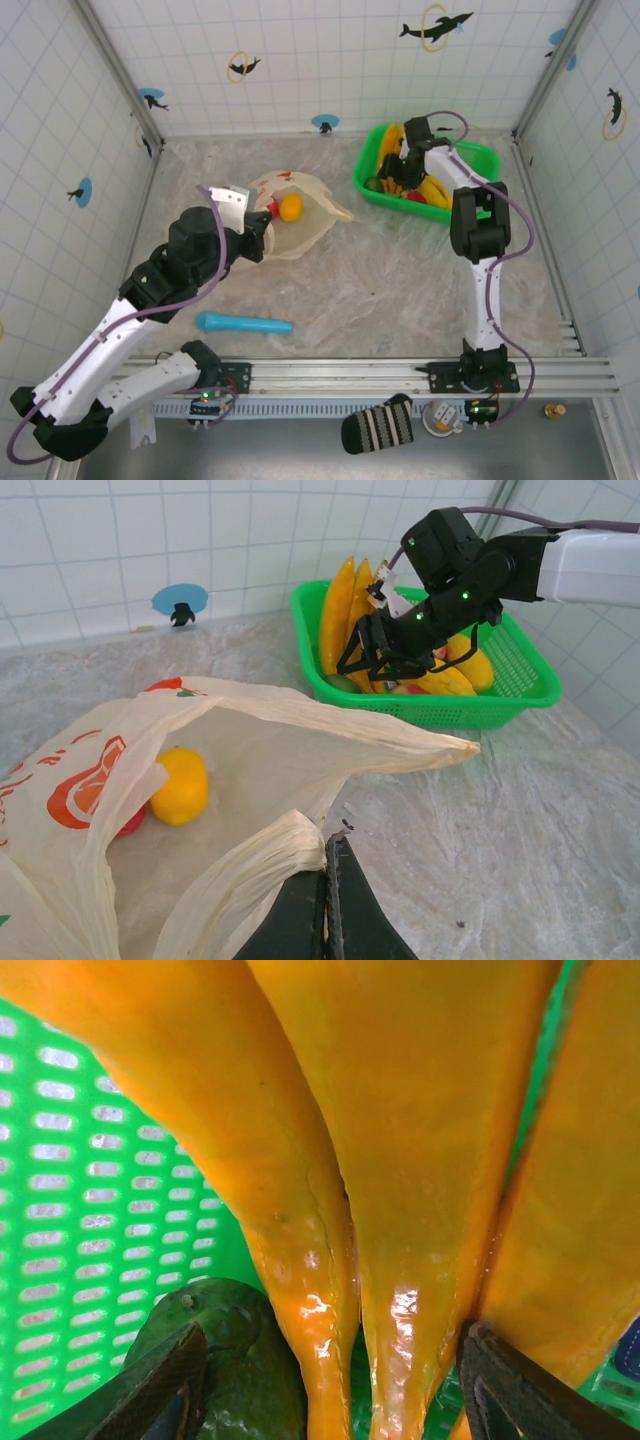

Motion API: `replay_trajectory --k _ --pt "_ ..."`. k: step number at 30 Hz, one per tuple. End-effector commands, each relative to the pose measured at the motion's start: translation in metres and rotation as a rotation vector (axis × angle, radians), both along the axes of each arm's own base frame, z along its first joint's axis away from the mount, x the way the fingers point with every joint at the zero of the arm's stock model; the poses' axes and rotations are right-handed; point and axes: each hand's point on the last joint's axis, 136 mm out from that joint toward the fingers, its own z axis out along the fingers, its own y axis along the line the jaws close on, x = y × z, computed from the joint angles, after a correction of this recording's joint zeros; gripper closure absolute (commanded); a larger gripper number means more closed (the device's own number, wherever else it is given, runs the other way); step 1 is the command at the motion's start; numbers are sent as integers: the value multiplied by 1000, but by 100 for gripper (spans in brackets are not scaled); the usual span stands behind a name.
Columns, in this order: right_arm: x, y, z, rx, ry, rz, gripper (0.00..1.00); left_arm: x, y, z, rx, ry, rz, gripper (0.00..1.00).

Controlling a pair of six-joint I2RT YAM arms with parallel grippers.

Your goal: Place the fake fruits into the plastic bag and tie a complex knot

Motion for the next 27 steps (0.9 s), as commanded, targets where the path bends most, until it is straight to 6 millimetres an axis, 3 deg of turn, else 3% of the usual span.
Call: replay_trajectory --k 1,7,12,17,21,27 --pt "-18 -11 -38 -100 112 4 34 -1 5 8 -3 -21 12 100" --pt "-9 -44 -12 -351 19 -12 33 0 6 8 -1 -22 16 100" --pt "-10 -54 6 -503 -45 17 26 0 5 6 -3 -22 13 100" --pt "-7 -56 6 -596 -66 38 22 0 4 6 -4 -21 8 100" --pt "-1 -54 17 -723 -131 55 23 -1 6 7 -2 -24 14 100" --pt "2 -60 1 -797 -109 63 34 -2 7 8 -5 -23 15 100"
